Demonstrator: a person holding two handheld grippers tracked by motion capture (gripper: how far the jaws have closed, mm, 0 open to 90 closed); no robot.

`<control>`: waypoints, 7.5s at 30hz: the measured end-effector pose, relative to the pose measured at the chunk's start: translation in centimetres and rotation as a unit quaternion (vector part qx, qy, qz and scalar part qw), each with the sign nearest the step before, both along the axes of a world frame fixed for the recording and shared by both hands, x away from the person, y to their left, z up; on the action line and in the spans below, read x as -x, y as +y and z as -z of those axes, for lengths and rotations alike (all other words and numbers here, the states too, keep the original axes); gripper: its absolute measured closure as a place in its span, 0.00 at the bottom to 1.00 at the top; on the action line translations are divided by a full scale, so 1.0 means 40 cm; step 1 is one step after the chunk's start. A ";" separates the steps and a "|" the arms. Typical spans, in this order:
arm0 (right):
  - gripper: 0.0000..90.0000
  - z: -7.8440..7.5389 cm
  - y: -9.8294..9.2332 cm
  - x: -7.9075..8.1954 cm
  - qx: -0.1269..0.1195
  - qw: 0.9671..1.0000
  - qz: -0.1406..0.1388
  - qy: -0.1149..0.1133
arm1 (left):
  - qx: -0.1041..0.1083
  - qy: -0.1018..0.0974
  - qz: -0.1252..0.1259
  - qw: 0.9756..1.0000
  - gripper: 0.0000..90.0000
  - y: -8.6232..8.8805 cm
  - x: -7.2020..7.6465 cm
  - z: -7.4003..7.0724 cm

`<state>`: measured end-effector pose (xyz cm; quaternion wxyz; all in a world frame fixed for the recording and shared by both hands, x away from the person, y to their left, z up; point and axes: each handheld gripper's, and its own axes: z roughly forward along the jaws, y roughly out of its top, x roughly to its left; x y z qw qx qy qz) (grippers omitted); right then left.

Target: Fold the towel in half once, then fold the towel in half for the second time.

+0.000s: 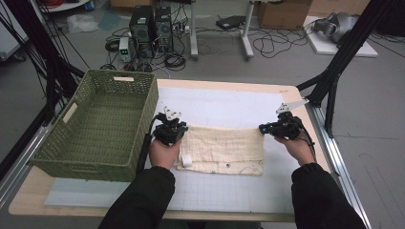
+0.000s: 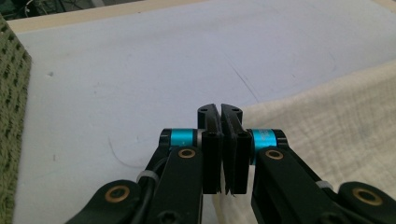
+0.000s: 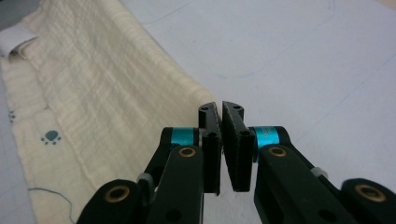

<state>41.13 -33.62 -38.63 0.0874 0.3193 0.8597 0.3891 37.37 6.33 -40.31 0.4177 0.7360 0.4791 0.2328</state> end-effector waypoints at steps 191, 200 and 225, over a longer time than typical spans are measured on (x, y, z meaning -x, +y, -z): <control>0.67 0.079 0.030 0.053 -0.049 0.998 0.035 0.015 | 0.001 0.030 0.044 0.999 0.79 0.020 -0.016 0.009; 0.62 0.102 0.019 0.037 -0.038 0.998 0.050 0.029 | -0.012 0.056 0.029 0.998 0.73 0.021 -0.042 0.048; 0.94 0.133 0.013 0.023 -0.006 0.999 0.029 0.043 | 0.018 0.080 0.031 0.996 0.95 0.002 -0.044 0.078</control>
